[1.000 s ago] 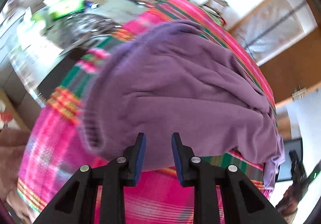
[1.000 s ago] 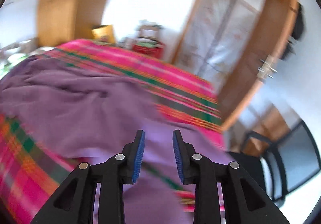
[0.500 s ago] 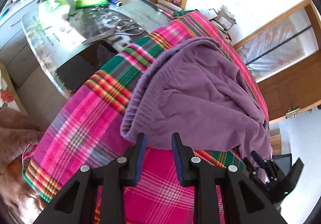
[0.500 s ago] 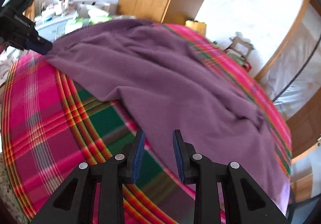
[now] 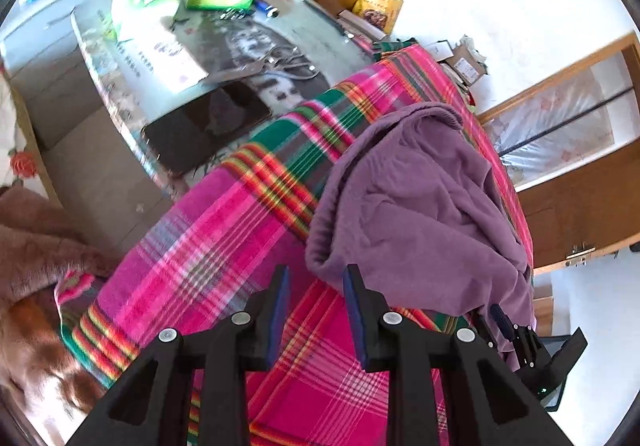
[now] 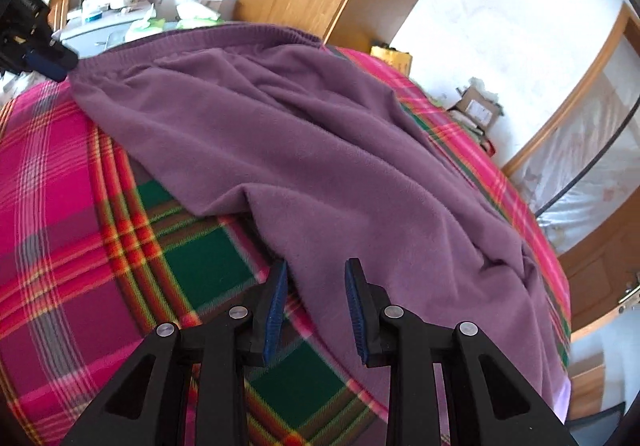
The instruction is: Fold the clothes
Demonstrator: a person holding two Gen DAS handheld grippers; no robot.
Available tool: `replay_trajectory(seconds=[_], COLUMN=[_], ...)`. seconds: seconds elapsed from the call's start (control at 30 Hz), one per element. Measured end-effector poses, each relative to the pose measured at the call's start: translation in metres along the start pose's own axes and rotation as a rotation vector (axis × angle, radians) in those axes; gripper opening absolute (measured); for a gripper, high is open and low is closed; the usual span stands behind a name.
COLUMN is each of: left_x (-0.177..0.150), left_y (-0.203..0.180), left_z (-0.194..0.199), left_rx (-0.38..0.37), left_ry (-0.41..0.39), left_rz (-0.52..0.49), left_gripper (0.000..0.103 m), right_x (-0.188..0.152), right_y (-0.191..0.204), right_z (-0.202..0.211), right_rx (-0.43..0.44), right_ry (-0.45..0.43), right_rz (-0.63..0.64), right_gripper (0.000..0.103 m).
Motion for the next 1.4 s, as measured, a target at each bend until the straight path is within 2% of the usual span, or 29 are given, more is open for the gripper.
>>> replay_trajectory(seconds=[0.17, 0.77, 0.9, 0.93, 1.03, 1.07, 1.1, 1.23, 1.4], left_x=[-0.009, 0.0, 0.003, 0.004, 0.007, 0.009, 0.01, 0.014, 0.017], left_y=[-0.002, -0.017, -0.018, -0.018, -0.02, -0.021, -0.022, -0.027, -0.027], left_z=[-0.012, -0.026, -0.026, -0.026, -0.024, -0.023, -0.022, -0.021, -0.021], left_rx=[-0.069, -0.104, -0.117, -0.117, -0.118, -0.121, -0.122, -0.121, -0.128], left_ry=[0.029, -0.008, -0.021, -0.022, -0.035, -0.044, -0.052, -0.058, -0.062], left_rz=[0.048, 0.075, 0.085, 0.083, 0.073, 0.07, 0.067, 0.048, 0.05], left_gripper=[0.03, 0.03, 0.022, 0.016, 0.013, 0.012, 0.012, 0.011, 0.01], right_x=[0.006, 0.011, 0.013, 0.013, 0.011, 0.011, 0.011, 0.009, 0.011], right_y=[0.002, 0.002, 0.003, 0.002, 0.003, 0.004, 0.004, 0.004, 0.0], right_z=[-0.003, -0.01, -0.011, -0.012, -0.012, -0.012, -0.013, -0.015, -0.009], right_rx=[-0.033, -0.042, -0.042, -0.037, -0.027, -0.027, -0.034, -0.045, -0.041], right_ry=[-0.02, -0.036, -0.038, -0.037, -0.031, -0.029, -0.024, -0.018, -0.038], right_rz=[0.015, -0.013, -0.004, -0.008, -0.016, -0.012, -0.006, -0.001, -0.024], right_gripper=[0.03, 0.03, 0.03, 0.029, 0.025, 0.021, 0.011, 0.006, 0.005])
Point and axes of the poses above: each gripper's, at about its wrist camera, not at the fingertips, and z roughly against the way its jaws point, y to its left, x to its top, the point moved 7 cm from there along -z, roughly the way its jaws point, and after that the axes turned 11 degrees about -z, right-handed, at the moved point
